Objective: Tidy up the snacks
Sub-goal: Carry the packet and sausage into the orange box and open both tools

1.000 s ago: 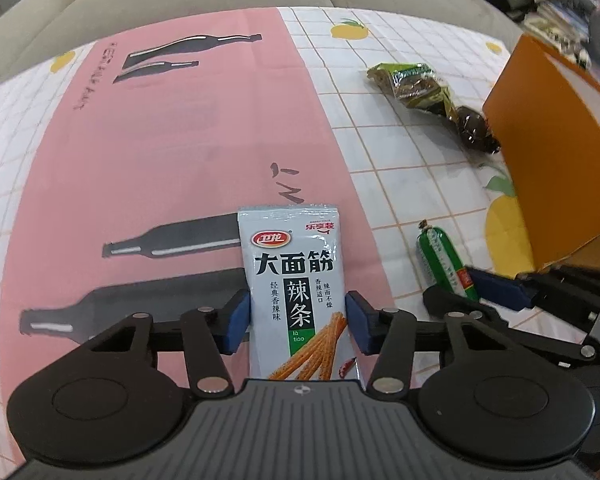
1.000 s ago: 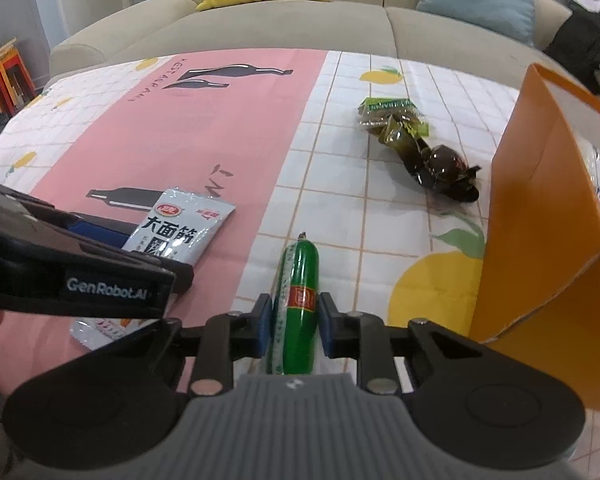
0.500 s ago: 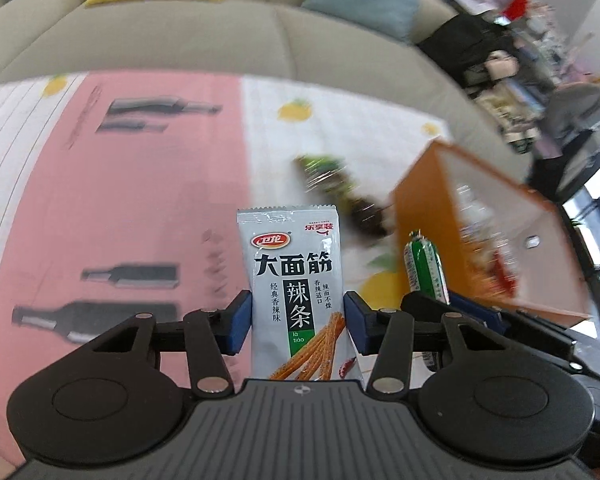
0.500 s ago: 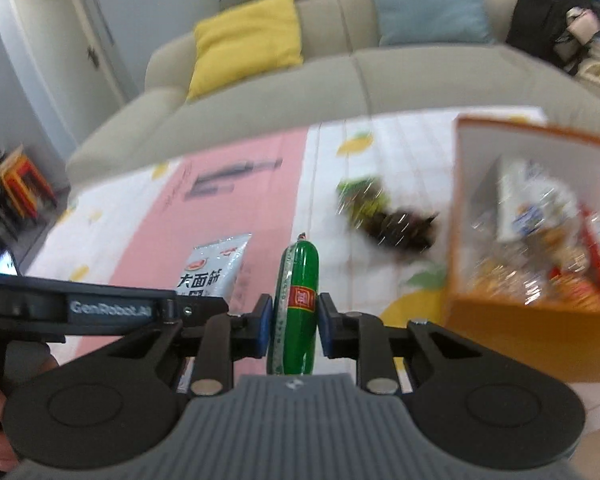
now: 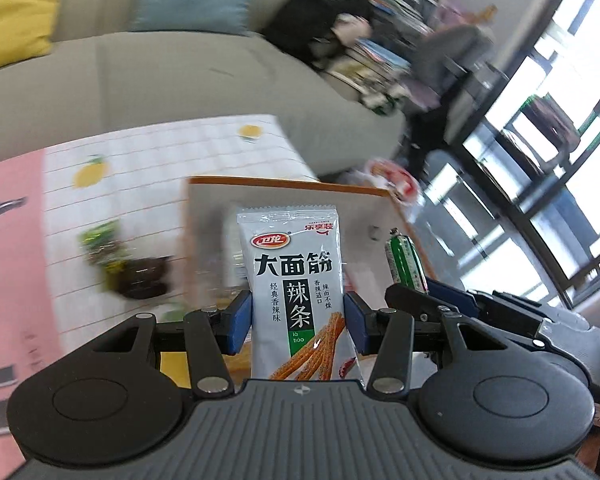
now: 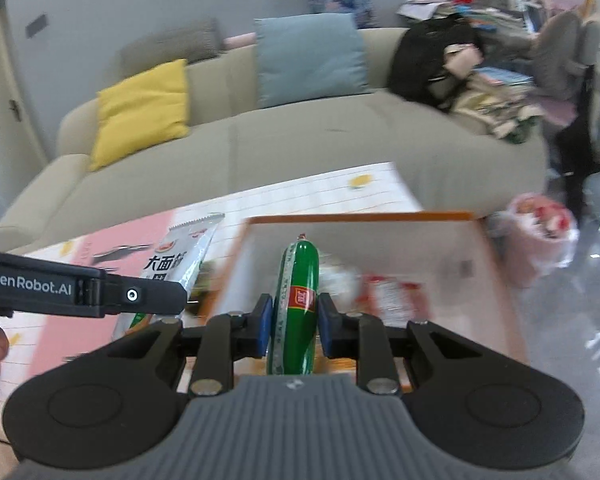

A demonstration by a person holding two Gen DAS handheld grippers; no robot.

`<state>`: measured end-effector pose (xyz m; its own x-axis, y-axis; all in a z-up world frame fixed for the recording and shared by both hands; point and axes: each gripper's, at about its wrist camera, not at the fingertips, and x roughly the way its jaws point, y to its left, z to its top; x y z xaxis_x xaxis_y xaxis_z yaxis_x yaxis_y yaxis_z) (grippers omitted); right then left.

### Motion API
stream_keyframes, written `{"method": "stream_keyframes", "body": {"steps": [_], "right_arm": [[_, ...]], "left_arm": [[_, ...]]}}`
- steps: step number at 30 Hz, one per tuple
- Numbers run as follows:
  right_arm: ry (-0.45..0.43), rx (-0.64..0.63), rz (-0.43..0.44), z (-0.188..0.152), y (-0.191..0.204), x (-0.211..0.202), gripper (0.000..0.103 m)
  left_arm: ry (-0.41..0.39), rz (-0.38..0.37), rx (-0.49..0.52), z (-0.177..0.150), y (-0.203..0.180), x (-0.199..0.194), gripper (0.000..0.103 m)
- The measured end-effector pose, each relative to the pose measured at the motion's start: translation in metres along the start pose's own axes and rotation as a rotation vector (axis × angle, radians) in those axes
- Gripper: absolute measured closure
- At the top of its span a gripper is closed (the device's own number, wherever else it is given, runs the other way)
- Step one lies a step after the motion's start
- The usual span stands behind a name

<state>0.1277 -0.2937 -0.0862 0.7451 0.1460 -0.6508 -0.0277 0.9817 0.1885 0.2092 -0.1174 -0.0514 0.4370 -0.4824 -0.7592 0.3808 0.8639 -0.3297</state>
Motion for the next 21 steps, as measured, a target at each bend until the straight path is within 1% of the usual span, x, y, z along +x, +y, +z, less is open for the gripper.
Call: {"method": "stream_keyframes", "body": {"steps": [3,5,8,13,18,21], "right_arm": [[0.036,-0.019,-0.052,0.004,-0.029,0.007,0.081],[0.068,-0.033,-0.071,0.005,-0.046,0.016,0.081],[0.119,-0.021,-0.039,0.002,-0.071,0.031,0.081],[0.213,-0.044,-0.029,-0.003,-0.092,0.057,0.081],[0.249,-0.118,-0.008,-0.004,-0.094,0.075,0.081],[0.280,-0.174,-0.011,-0.006,-0.091,0.084,0.081]], "left_arm": [[0.043,-0.043,0.013,0.009,-0.021,0.029,0.048],[0.076,-0.058,0.007,0.016,-0.031,0.050,0.048],[0.132,-0.084,-0.033,0.023,-0.036,0.081,0.048],[0.220,-0.050,-0.020,0.025,-0.048,0.124,0.048],[0.307,-0.012,-0.037,0.019,-0.046,0.157,0.048],[0.352,0.000,-0.038,0.015,-0.044,0.172,0.047]]}}
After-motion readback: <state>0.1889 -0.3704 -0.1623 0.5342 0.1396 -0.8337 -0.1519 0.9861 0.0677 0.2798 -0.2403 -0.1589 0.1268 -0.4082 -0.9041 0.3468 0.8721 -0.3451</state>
